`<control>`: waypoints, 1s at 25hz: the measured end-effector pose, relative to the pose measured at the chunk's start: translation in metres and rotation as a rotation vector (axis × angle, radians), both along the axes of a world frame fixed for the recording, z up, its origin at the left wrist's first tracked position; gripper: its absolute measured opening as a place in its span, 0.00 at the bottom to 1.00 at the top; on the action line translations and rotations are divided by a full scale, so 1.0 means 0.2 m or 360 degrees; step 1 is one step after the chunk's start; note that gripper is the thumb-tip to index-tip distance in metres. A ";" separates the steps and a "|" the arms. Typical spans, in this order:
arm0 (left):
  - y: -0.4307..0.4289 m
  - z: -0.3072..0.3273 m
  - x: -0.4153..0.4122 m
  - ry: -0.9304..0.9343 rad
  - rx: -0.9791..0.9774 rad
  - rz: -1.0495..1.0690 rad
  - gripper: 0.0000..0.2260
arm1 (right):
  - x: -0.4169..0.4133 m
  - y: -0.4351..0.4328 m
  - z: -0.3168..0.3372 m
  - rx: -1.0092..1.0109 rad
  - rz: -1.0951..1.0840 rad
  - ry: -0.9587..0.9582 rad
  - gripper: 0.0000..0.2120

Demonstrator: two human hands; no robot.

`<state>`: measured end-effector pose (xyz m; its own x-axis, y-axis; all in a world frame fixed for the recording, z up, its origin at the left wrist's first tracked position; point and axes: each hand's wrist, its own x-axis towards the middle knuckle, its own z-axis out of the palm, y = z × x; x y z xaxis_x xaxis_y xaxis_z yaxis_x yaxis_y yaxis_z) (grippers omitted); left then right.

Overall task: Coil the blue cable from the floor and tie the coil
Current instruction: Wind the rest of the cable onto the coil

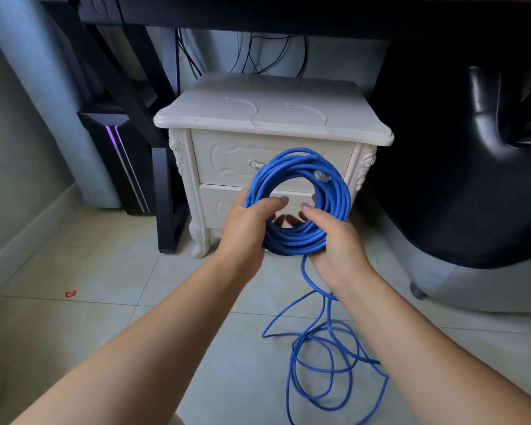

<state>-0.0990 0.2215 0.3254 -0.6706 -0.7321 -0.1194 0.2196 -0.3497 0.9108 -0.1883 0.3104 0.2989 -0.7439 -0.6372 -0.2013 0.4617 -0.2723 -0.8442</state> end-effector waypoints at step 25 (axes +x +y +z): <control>-0.07 0.02 0.05 -0.0571 -0.1237 0.0070 0.07 | -0.06 0.04 0.04 0.0724 0.0026 0.1316 0.16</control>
